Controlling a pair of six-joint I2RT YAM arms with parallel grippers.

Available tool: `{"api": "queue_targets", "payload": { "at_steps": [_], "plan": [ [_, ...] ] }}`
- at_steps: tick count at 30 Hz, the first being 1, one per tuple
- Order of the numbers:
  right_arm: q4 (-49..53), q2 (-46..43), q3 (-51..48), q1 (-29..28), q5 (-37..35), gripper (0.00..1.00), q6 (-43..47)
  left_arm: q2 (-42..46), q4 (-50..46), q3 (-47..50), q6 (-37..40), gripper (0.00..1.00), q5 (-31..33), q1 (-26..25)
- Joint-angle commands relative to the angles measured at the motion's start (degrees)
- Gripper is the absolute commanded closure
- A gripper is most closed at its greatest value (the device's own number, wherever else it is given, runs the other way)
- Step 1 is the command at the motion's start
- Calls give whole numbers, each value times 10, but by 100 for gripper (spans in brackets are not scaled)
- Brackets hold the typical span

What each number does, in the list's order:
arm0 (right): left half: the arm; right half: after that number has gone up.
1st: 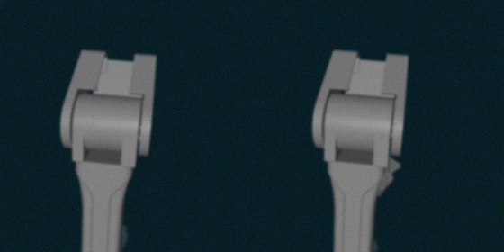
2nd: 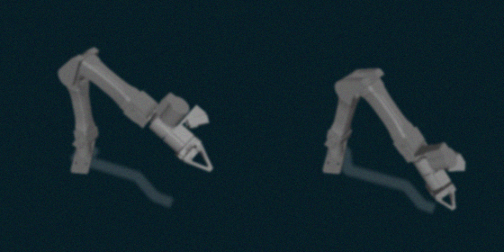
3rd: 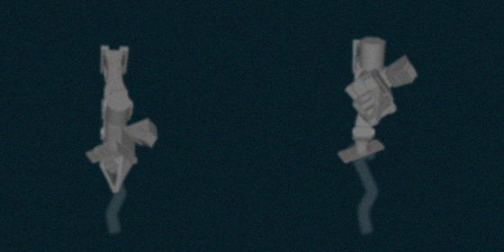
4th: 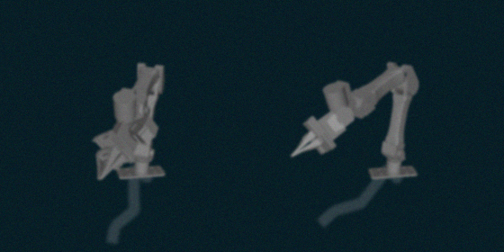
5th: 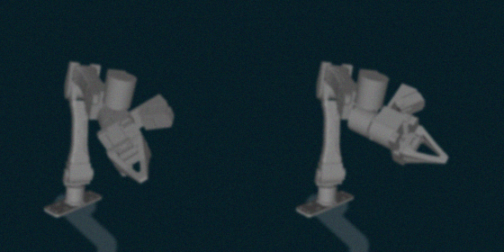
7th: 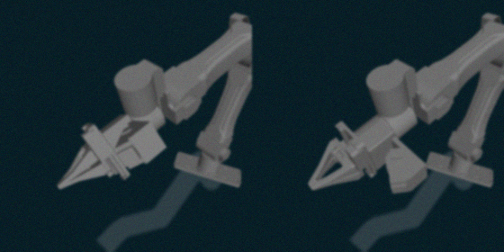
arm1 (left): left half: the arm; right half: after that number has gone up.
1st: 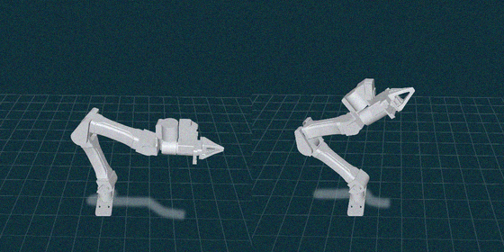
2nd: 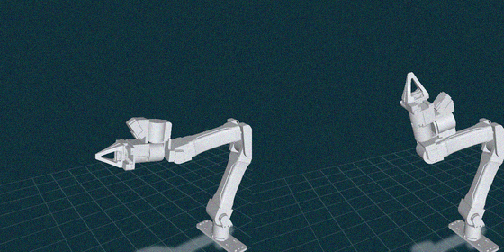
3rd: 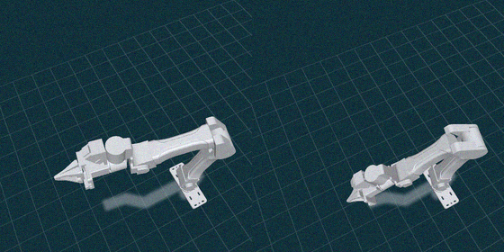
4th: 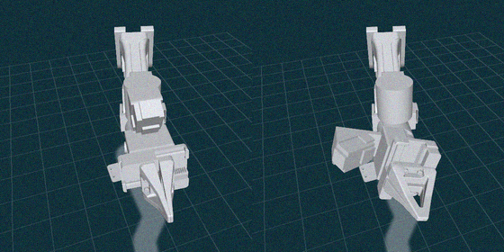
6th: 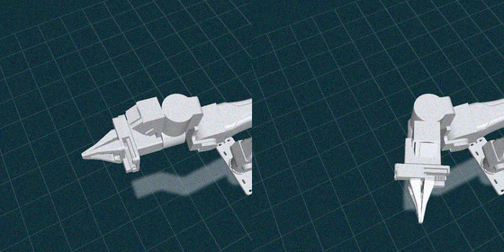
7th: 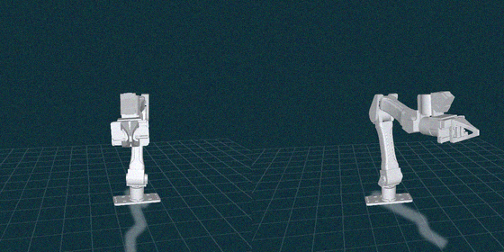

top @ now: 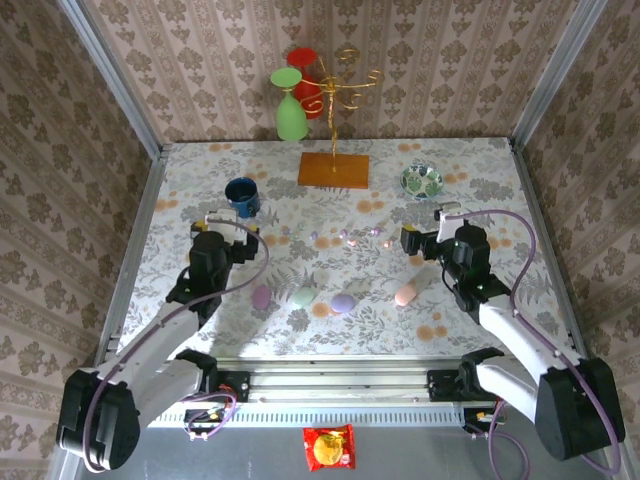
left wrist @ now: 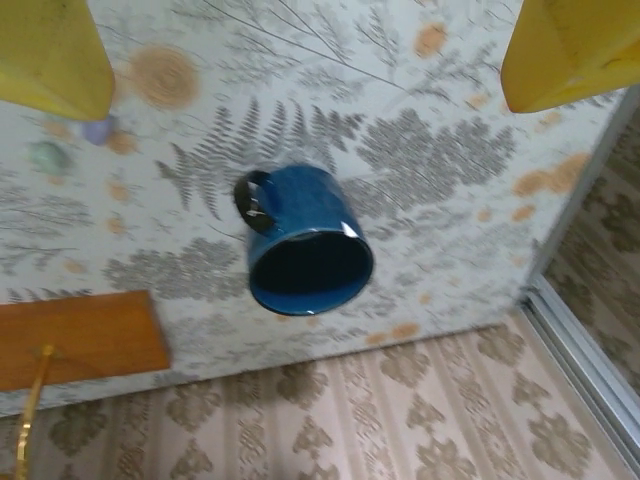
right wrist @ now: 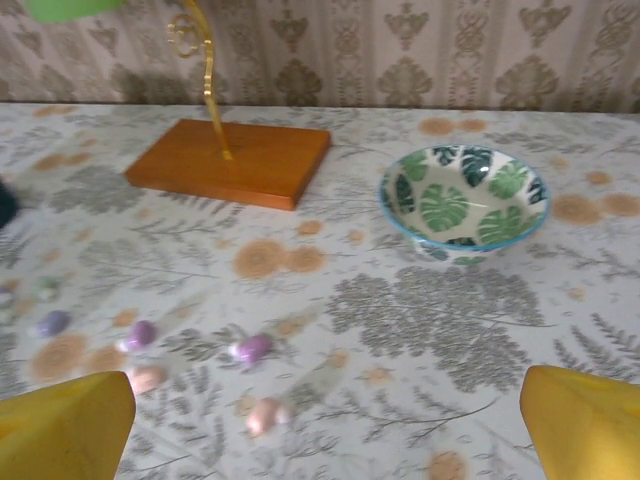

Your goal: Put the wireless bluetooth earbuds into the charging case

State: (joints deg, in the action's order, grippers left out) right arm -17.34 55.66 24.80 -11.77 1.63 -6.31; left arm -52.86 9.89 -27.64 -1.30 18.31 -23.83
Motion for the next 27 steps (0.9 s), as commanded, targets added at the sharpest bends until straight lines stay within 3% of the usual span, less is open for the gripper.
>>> {"api": "queue_targets", "payload": {
  "at_steps": [1, 6, 9, 14, 19, 24, 27],
  "plan": [
    [51, -30, 0, -31, 39, 0, -91, 13, -197, -47, -109, 0, 12, -19],
    [61, -61, -37, -89, 81, 0, -157, 13, -348, -83, -189, 0, 12, -58],
    [60, -80, -63, -135, 112, 0, -158, 14, -425, -96, -201, 0, -21, -68],
    [65, -125, -109, -195, 88, 0, -167, -2, -506, -100, -234, 0, -74, -93],
    [68, -160, -134, -209, 76, 0, -182, -53, -509, -92, -232, 0, -110, -136],
    [70, -189, -148, -220, 65, 0, -192, -112, -480, -86, -239, 0, -126, -140],
    [64, -196, -161, -221, 55, 0, -190, -140, -449, -75, -245, 8, -137, -140]
  ]
}}
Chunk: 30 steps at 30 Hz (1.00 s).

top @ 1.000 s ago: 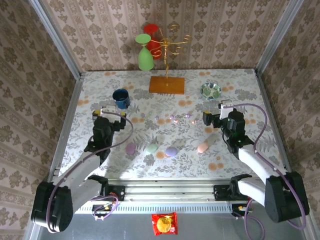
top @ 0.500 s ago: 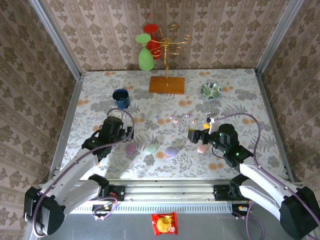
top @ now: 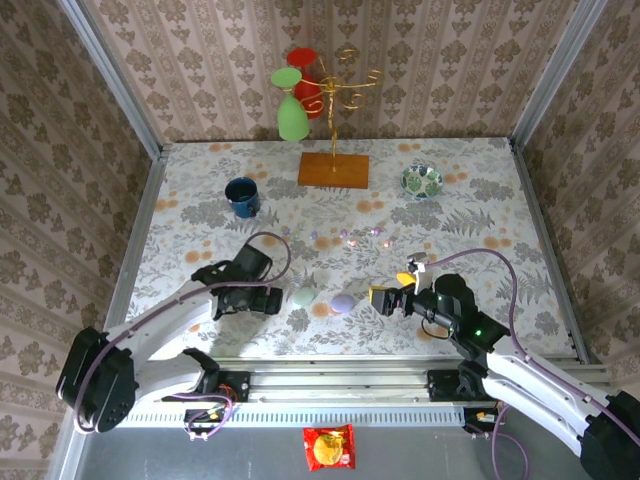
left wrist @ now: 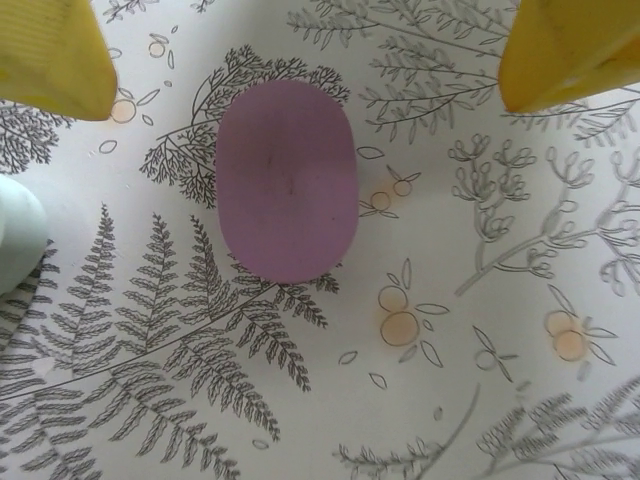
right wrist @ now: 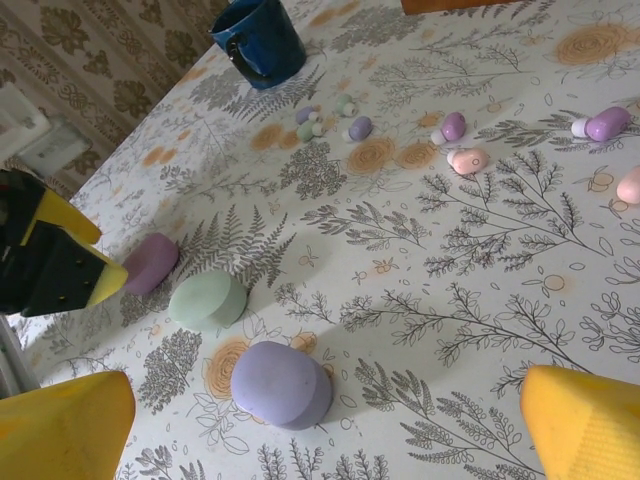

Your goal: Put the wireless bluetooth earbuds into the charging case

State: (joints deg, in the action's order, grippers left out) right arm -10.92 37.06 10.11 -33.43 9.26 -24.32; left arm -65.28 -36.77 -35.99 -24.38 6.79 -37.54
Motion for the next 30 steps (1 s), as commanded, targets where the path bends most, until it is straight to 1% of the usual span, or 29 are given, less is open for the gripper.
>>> {"api": "queue_targets", "payload": {
  "at_steps": [1, 5, 8, 9, 11, 14, 16, 18, 21, 25, 28, 30],
  "plan": [
    [2, -10, -15, -4, -23, 0, -10, -23, 24, 9, -15, 14, -23, -3],
    [2, -11, -20, -4, -28, 0, -13, -43, 47, 16, -20, 27, -37, -3],
    [7, -10, -18, -4, -28, 0, -14, -53, 57, 22, -20, 30, -38, -2],
    [7, -10, -18, -4, -30, 0, -13, -57, 58, 23, -19, 33, -36, -2],
    [10, -10, -18, -4, -41, 0, -17, -66, 58, 21, -20, 43, -32, 0],
    [13, -10, -19, -4, -44, 0, -22, -72, 62, 20, -22, 51, -37, -1],
    [15, -10, -19, -4, -44, 0, -28, -72, 62, 21, -21, 59, -38, -1],
    [19, -10, -15, -4, -43, 0, -33, -68, 60, 22, -20, 62, -34, -1],
    [30, -6, -4, -4, -49, 0, -44, -62, 58, 22, -11, 63, -34, -1],
    [47, 10, 21, -4, -37, 0, -65, -38, 53, 14, 3, 63, -27, -1],
    [61, 45, 46, -5, -26, 0, -85, -9, 62, 11, 24, 64, -22, -1],
    [71, 78, 69, -4, -7, 0, -100, 10, 83, 12, 36, 66, -32, -2]
  ]
}}
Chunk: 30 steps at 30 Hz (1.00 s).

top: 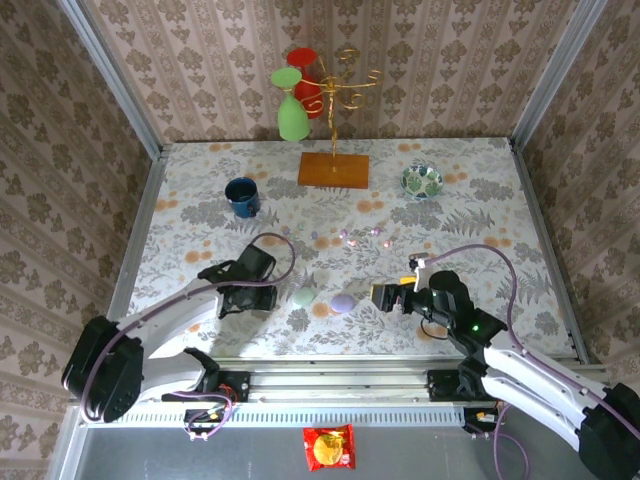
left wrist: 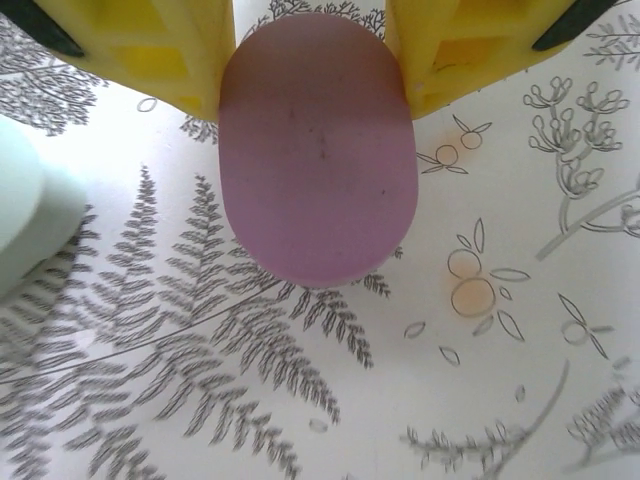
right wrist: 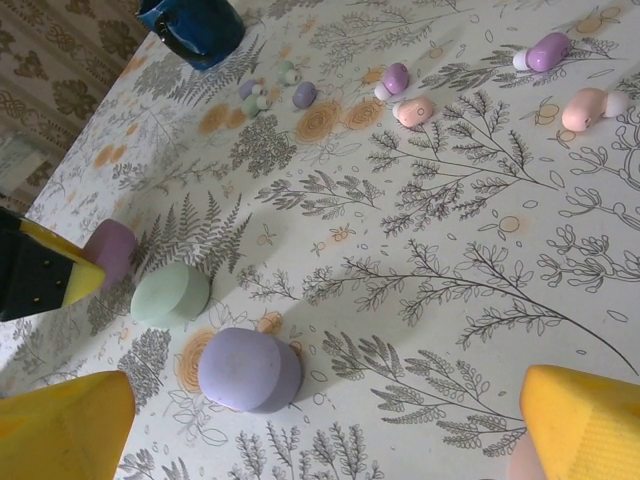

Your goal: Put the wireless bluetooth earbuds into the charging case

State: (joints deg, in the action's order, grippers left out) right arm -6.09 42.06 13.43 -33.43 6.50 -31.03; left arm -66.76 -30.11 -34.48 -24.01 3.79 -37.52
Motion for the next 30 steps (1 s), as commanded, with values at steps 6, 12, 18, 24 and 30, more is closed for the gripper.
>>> {"api": "queue_targets", "payload": {
  "at_steps": [6, 12, 18, 24, 30],
  "plan": [
    [-10, 113, 85, -4, 79, 0, -94, 49, 97, -3, 109, 65, -23, -2],
    [8, 183, 144, -4, 117, 0, -111, 64, 274, 37, 196, 69, -77, -9],
    [11, 226, 181, -3, 159, 7, -112, 48, 420, 71, 250, 69, -166, -13],
    [1, 281, 216, -3, 224, 21, -142, 16, 501, 95, 311, 68, -286, -16],
    [-52, 323, 234, -9, 285, 26, -158, 14, 502, 98, 329, 69, -332, -26]
  ]
}}
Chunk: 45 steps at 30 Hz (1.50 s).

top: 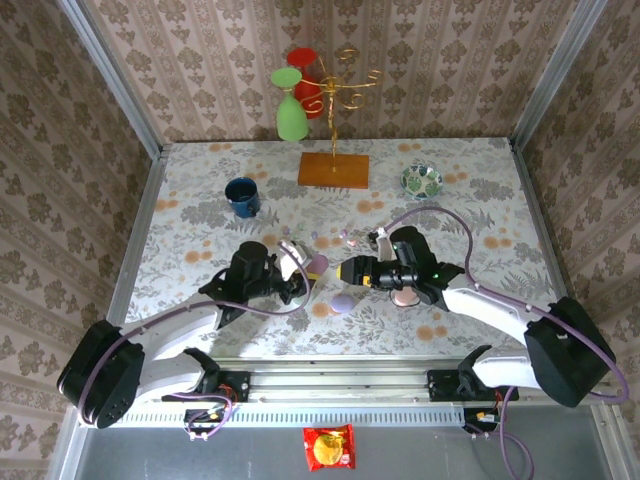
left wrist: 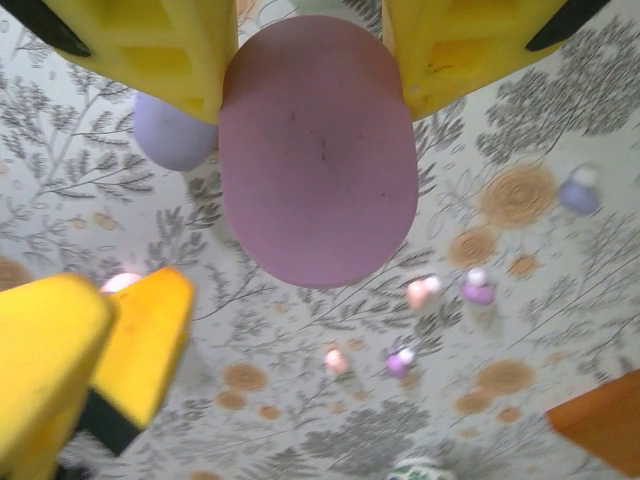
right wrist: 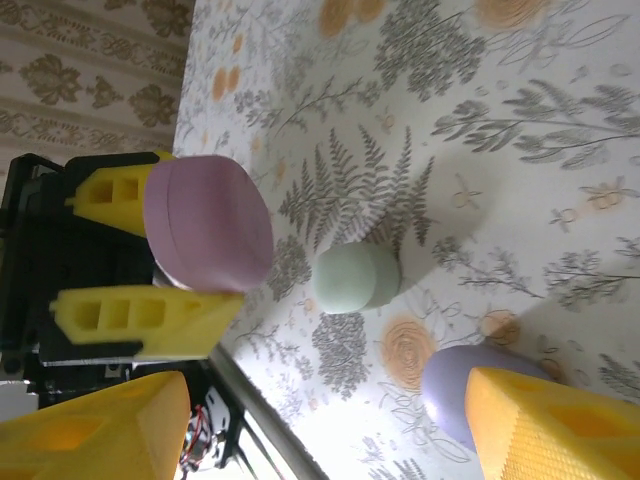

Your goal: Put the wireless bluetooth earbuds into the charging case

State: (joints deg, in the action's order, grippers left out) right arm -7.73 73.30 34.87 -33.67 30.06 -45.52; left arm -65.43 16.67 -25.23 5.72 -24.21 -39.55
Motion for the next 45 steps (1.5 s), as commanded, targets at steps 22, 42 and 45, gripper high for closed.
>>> {"api": "queue_targets", "payload": {
  "at_steps": [22, 42, 45],
  "plan": [
    [7, 89, 95, -19, 70, 71, 22, 0, 22, 0, 45, 69, -66, -12],
    [-150, 13, 84, 37, 78, 88, -185, 47, 278, 45, -94, 7, 29, -13],
    [-186, 17, 97, 52, 119, 89, -236, 48, 325, 50, -111, 10, 36, -7]
  ]
}}
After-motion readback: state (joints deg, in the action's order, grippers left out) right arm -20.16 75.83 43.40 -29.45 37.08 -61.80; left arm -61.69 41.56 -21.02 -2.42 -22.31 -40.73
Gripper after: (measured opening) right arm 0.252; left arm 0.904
